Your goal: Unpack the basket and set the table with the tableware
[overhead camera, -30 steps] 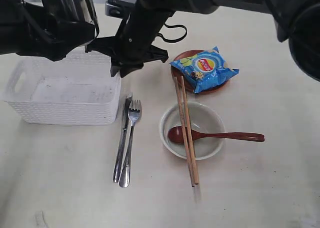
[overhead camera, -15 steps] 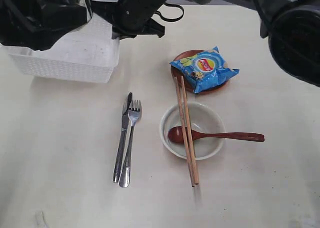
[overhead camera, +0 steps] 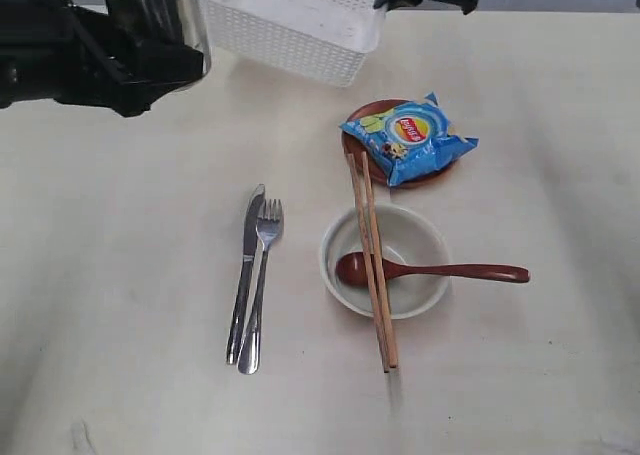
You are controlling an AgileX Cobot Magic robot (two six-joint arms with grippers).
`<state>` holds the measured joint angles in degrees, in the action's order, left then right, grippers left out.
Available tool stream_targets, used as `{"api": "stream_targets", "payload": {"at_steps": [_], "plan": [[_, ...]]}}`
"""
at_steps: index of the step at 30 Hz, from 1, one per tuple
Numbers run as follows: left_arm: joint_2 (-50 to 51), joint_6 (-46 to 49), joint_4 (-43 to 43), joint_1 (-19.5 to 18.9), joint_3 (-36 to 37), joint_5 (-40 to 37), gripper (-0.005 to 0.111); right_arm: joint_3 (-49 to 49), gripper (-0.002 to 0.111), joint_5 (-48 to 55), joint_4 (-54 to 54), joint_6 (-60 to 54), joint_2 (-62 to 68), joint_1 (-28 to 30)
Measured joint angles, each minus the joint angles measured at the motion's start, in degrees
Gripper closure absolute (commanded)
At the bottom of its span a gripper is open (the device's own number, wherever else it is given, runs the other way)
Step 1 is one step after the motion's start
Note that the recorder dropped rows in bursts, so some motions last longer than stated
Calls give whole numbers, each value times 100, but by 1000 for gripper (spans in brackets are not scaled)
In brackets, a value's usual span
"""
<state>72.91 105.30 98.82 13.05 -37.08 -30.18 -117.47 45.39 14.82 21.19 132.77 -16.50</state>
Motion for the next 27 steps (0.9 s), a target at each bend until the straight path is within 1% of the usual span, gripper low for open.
{"api": "stream_targets", "payload": {"at_steps": [3,6,9,10,12,14,16,21,27], "plan": [[709,240,0,0,-421,-156,107,0,109,301,-35,-222,0,358],[2049,479,0,0,-1201,-528,107,0,109,764,-35,-610,0,673],[3089,505,0,26,-1984,-601,107,0,109,1133,-50,-961,0,810],[3274,517,12,62,-2165,-584,107,0,109,1177,-55,-1043,0,804],[3664,744,77,357,-2371,-371,107,0,109,1203,-55,-1134,0,804],[3951,1028,46,662,-2399,-66,107,0,109,1154,-43,-1177,0,804],[4096,1098,36,814,-2478,58,107,0,109,1084,-18,-1177,0,804],[4155,1141,46,851,-2759,191,107,0,109,756,14,-1177,0,804],[4387,1052,58,851,-2792,212,107,-36,108,640,-118,-1177,175,804]]}}
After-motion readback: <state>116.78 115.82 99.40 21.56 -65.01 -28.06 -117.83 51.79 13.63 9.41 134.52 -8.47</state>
